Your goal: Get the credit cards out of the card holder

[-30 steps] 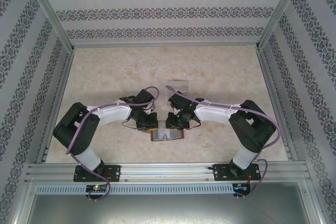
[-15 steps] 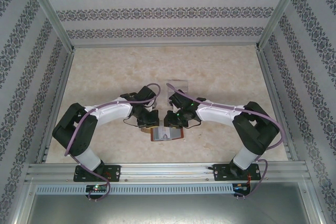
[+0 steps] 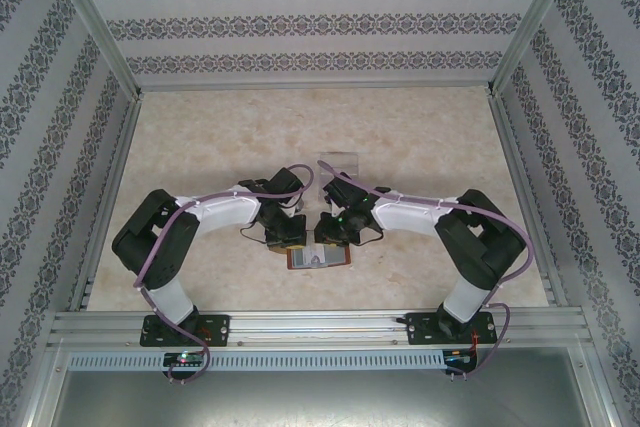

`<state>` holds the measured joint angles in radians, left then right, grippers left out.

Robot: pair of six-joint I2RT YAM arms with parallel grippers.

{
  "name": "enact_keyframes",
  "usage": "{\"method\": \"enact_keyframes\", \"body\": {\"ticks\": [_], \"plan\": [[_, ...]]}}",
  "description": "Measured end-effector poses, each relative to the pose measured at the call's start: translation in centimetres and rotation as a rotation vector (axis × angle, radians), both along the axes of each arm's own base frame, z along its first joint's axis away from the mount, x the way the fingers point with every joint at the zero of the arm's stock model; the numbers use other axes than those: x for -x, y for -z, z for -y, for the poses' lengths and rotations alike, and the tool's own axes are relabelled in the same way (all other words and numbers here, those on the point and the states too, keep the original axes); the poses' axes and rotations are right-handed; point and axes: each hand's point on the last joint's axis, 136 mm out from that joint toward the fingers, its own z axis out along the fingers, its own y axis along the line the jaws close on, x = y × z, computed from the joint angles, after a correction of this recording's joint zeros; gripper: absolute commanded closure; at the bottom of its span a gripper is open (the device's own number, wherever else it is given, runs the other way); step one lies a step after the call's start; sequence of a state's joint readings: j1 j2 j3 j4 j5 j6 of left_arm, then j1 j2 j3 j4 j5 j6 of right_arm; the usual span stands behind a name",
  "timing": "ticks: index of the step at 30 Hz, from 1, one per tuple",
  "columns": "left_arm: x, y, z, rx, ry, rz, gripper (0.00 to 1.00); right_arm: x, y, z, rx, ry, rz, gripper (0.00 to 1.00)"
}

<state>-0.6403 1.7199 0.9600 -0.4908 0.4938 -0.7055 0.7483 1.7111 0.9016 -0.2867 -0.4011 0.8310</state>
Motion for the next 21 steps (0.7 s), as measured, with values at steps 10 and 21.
{"method": "enact_keyframes", "body": {"ticks": [10, 21], "plan": [[0.0, 0.1, 0.0, 0.0, 0.018, 0.008, 0.93, 0.1, 0.3, -0.5, -0.108, 0.017, -0.023, 0.84], [0.0, 0.0, -0.1, -0.009, 0.018, 0.005, 0.93, -0.1, -1.6, -0.4, -0.158, 0.02, 0.016, 0.98]]}}
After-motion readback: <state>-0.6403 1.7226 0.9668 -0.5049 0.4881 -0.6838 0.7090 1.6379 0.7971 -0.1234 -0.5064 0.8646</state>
